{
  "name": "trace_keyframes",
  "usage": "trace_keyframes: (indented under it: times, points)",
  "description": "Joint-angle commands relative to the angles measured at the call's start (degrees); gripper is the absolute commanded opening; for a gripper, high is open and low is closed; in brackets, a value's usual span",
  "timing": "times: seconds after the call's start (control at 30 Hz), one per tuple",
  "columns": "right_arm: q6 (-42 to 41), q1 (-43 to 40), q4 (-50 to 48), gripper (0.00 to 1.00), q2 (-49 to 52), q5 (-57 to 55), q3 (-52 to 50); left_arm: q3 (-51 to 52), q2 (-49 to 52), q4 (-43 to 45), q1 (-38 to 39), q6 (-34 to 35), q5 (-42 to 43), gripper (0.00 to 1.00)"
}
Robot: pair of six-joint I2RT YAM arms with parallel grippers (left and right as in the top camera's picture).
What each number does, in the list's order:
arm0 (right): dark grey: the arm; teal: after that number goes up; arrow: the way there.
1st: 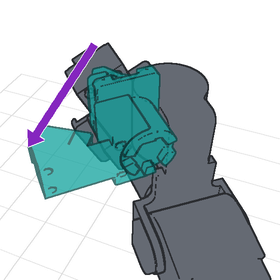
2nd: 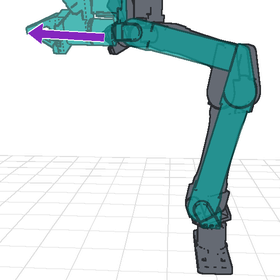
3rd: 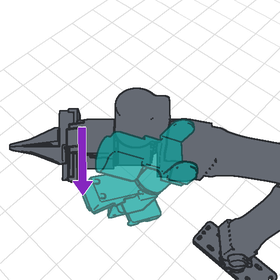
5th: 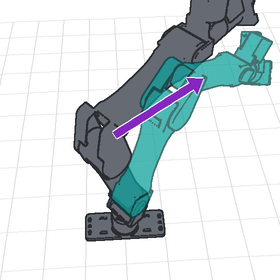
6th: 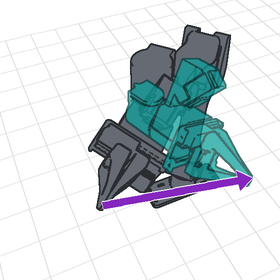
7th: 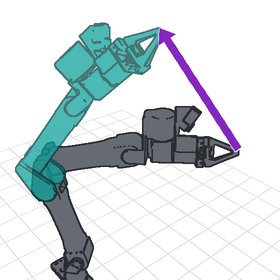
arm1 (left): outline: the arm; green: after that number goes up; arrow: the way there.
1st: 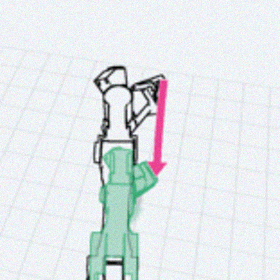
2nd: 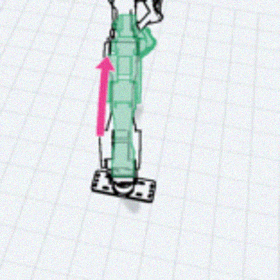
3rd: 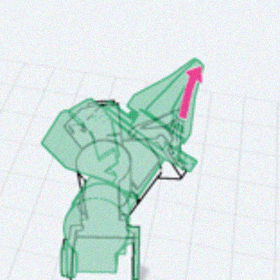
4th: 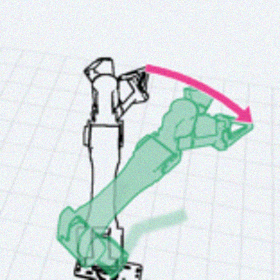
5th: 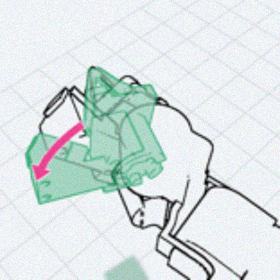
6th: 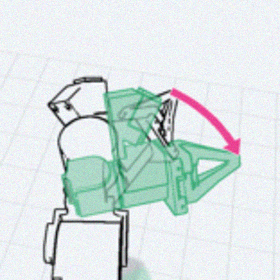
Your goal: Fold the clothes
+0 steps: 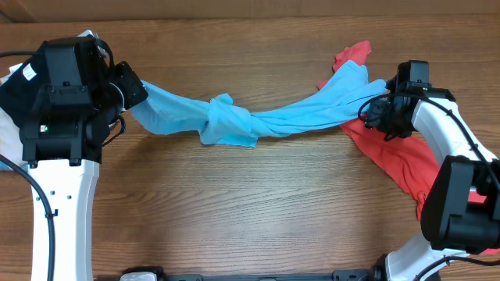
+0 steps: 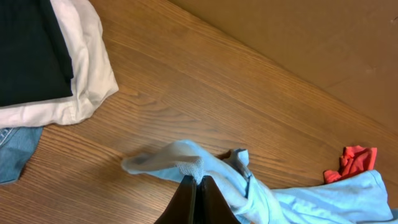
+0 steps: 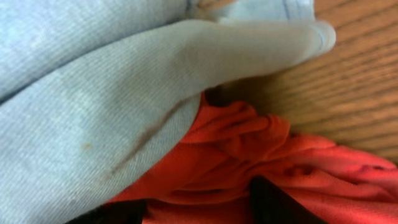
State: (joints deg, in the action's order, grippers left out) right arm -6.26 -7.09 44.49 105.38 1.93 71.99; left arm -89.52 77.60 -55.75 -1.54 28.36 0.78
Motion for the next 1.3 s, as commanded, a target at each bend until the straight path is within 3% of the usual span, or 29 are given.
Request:
trace_keyframes:
  times: [0.0,0.2,0.23,0.4,0.57,0.7,0.9,0.93,1.07,1.27]
  points:
    - [0.8,0.0,-1.3,0.57,1.0,1.1,-0.1,-0.6,-0.2,0.1,-0.4,0.3,-1.4,0.04]
    - [0.8,-0.2,-4.1,0.55,5.4,-4.9,-0.1,-0.6,-0.2,-0.1,-0.4,0.3,-1.4,0.04]
    - [1.1,-0.2,-4.3,0.5,6.4,-4.9,-0.1,-0.6,-0.2,-0.2,-0.4,0.3,-1.4,0.04]
    - [1.8,-0.2,-5.0,0.04,10.4,-5.2,-0.1,-0.6,-0.2,-0.4,-0.4,0.3,-1.4,0.04]
    - [-4.4,-2.6,-3.1,0.04,9.0,-15.3,3.1,-0.6,-0.2,-0.5,-0.4,0.3,-1.9,0.04]
    - [-9.3,-8.3,4.2,0.04,6.2,-22.5,13.0,-0.6,-0.2,-0.9,-0.4,0.4,-5.3,0.04]
    - [-6.8,-16.2,9.3,0.04,5.6,-17.0,24.4,-0.6,-0.1,-1.1,-0.4,0.4,-6.6,0.04]
    - [-6.9,-16.8,9.8,0.06,5.6,-15.9,24.4,-0.6,-0.1,-1.0,-0.4,0.4,-6.7,0.04]
    - [-6.9,-17.6,11.4,0.31,5.9,-13.3,22.3,-0.6,-0.1,-1.0,-0.4,0.4,-6.8,0.04]
    - [-5.0,-15.2,12.9,0.38,5.8,-7.9,21.8,-0.6,-0.1,-1.3,-0.3,0.3,-6.8,0.04]
